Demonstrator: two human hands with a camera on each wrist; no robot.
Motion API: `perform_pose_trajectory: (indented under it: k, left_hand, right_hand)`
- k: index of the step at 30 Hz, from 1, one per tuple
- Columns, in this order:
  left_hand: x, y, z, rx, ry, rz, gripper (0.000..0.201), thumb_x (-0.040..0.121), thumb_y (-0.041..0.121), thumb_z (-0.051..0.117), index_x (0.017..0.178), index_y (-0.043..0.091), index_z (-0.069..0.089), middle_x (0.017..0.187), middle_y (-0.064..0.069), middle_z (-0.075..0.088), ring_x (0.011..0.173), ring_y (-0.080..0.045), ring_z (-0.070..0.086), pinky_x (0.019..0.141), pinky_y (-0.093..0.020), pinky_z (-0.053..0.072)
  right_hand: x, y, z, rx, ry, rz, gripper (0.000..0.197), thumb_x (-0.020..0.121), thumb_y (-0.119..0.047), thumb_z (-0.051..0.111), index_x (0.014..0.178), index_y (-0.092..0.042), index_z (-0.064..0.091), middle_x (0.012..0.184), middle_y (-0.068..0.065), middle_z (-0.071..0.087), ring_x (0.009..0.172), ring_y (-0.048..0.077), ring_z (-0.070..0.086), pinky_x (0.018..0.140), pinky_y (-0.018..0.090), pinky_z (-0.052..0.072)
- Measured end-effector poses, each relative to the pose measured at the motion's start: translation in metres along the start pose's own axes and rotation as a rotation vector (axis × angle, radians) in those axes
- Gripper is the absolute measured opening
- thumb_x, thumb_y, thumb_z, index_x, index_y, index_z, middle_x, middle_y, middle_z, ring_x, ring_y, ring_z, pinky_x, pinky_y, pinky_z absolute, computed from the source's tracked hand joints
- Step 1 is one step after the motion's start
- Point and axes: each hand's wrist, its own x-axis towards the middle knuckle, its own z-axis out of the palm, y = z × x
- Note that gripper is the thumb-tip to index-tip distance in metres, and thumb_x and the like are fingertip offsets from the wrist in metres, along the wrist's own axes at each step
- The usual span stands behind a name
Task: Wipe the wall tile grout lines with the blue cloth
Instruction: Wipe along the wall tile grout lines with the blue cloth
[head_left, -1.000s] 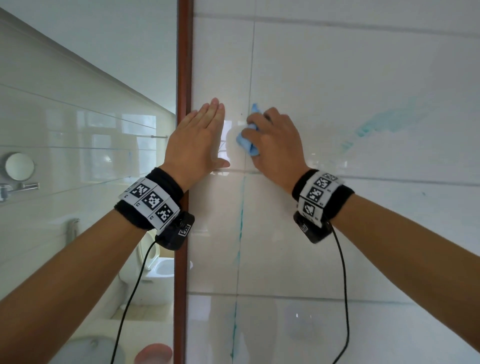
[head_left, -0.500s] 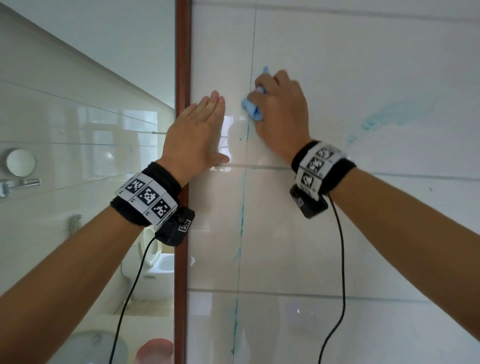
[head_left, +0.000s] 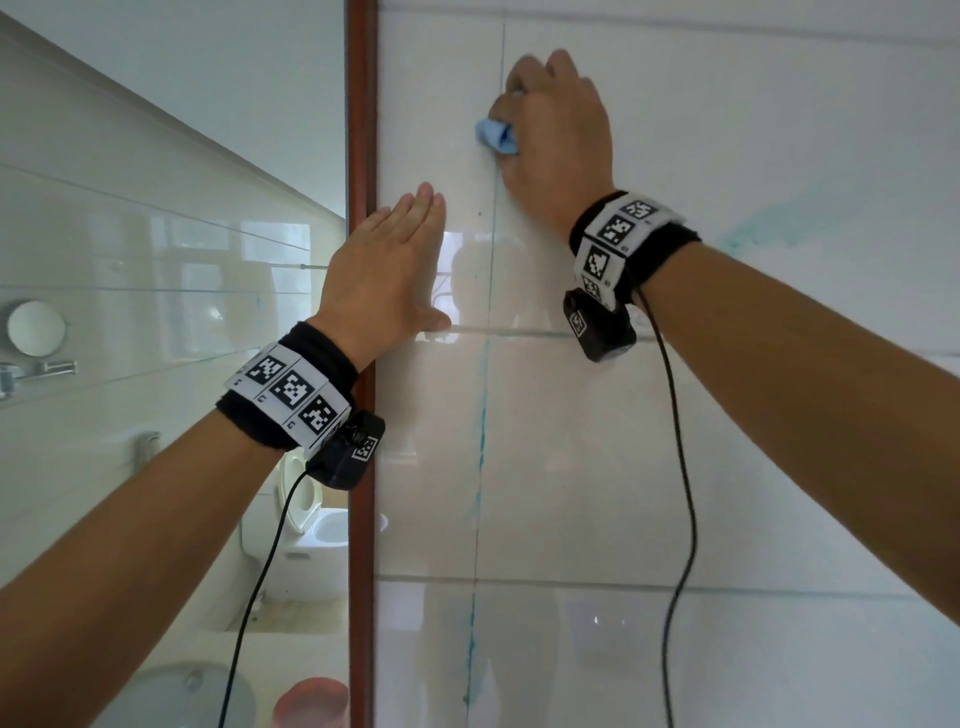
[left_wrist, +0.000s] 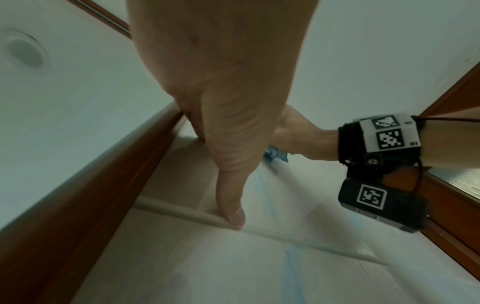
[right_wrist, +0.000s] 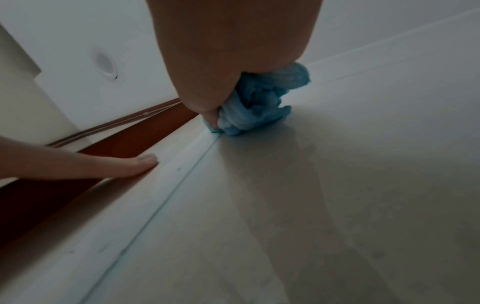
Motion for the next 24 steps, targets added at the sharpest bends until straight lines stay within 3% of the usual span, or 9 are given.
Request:
perform_pose_trajectory:
  k: [4, 6, 8, 11, 13, 15, 17, 20, 24]
  left_hand:
    - [-0.001, 0.0, -0.001, -0.016, 0.006, 0.009, 0.127, 0.077, 0.051, 0.087, 0.166, 0.008, 0.009, 0.175, -0.01, 0.007, 0.161, -0.023, 0.013, 0.13, -0.034, 0.007]
    - [-0.001, 0.001, -0.001, -0.019, 0.005, 0.001, 0.127, 0.077, 0.051, 0.087, 0.166, 0.007, 0.009, 0.175, -0.01, 0.008, 0.161, -0.023, 0.013, 0.13, -0.034, 0.008]
    - [-0.002, 0.001, -0.001, -0.022, -0.002, 0.001, 0.126, 0.079, 0.05, 0.087, 0.166, 0.007, 0.008, 0.175, -0.011, 0.007, 0.161, -0.023, 0.013, 0.13, -0.034, 0.008]
    - [-0.002, 0.001, -0.001, -0.017, -0.004, 0.001, 0.125, 0.079, 0.05, 0.086, 0.166, 0.007, 0.008, 0.175, -0.011, 0.007, 0.161, -0.024, 0.014, 0.13, -0.035, 0.009]
    - [-0.002, 0.001, -0.002, -0.022, -0.005, 0.001, 0.125, 0.079, 0.05, 0.086, 0.166, 0.007, 0.009, 0.175, -0.011, 0.008, 0.161, -0.024, 0.014, 0.13, -0.035, 0.008]
    - [-0.002, 0.001, -0.004, -0.024, -0.016, 0.004, 0.124, 0.079, 0.05, 0.086, 0.166, 0.007, 0.009, 0.175, -0.011, 0.007, 0.161, -0.024, 0.014, 0.129, -0.034, 0.007]
    - [-0.003, 0.001, -0.007, -0.013, -0.02, -0.004, 0.124, 0.08, 0.051, 0.085, 0.166, 0.007, 0.008, 0.175, -0.01, 0.007, 0.161, -0.023, 0.013, 0.129, -0.034, 0.007]
    - [-0.004, 0.005, -0.008, -0.017, -0.031, -0.015, 0.125, 0.08, 0.051, 0.086, 0.166, 0.008, 0.006, 0.175, -0.009, 0.006, 0.161, -0.022, 0.013, 0.129, -0.033, 0.006]
    - [-0.003, 0.004, -0.007, -0.02, -0.036, -0.023, 0.125, 0.08, 0.052, 0.085, 0.167, 0.009, 0.005, 0.176, -0.008, 0.004, 0.161, -0.02, 0.011, 0.128, -0.03, 0.004]
  right_hand:
    - [-0.02, -0.011, 0.009, 0.008, 0.056, 0.018, 0.017, 0.09, -0.014, 0.059, 0.088, -0.012, 0.075, 0.105, 0.004, 0.066, 0.103, 0.028, 0.057, 0.076, 0.031, 0.032]
    - [-0.053, -0.024, 0.014, 0.056, 0.07, -0.073, 0.008, 0.08, -0.01, 0.069, 0.077, -0.016, 0.074, 0.098, 0.003, 0.068, 0.093, 0.029, 0.06, 0.072, 0.031, 0.033]
    - [-0.091, -0.034, 0.02, 0.072, 0.027, -0.187, 0.014, 0.071, -0.005, 0.073, 0.077, -0.017, 0.074, 0.097, 0.003, 0.068, 0.088, 0.03, 0.059, 0.071, 0.033, 0.038]
    - [-0.125, -0.037, 0.02, 0.039, -0.089, -0.353, 0.017, 0.071, -0.006, 0.067, 0.084, -0.013, 0.074, 0.098, 0.005, 0.067, 0.09, 0.031, 0.058, 0.07, 0.038, 0.045]
    - [-0.113, -0.029, 0.017, -0.015, -0.117, -0.405, 0.022, 0.076, -0.012, 0.053, 0.084, -0.014, 0.073, 0.096, 0.004, 0.066, 0.088, 0.03, 0.059, 0.068, 0.036, 0.043]
    - [-0.081, -0.019, 0.011, -0.029, -0.06, -0.291, 0.027, 0.08, -0.013, 0.046, 0.082, -0.015, 0.073, 0.096, 0.005, 0.066, 0.088, 0.031, 0.06, 0.068, 0.033, 0.036]
    - [-0.036, -0.006, 0.002, -0.081, 0.009, -0.129, 0.02, 0.09, -0.014, 0.054, 0.09, -0.013, 0.074, 0.104, 0.007, 0.066, 0.098, 0.032, 0.059, 0.072, 0.033, 0.031]
    - [0.022, 0.009, -0.009, -0.069, 0.04, 0.027, 0.024, 0.101, -0.025, 0.053, 0.107, -0.012, 0.072, 0.119, 0.007, 0.062, 0.114, 0.029, 0.054, 0.084, 0.037, 0.043]
    - [0.054, 0.004, -0.013, 0.001, 0.082, 0.096, 0.024, 0.099, -0.021, 0.051, 0.105, -0.009, 0.07, 0.12, 0.006, 0.063, 0.117, 0.027, 0.054, 0.09, 0.038, 0.045]
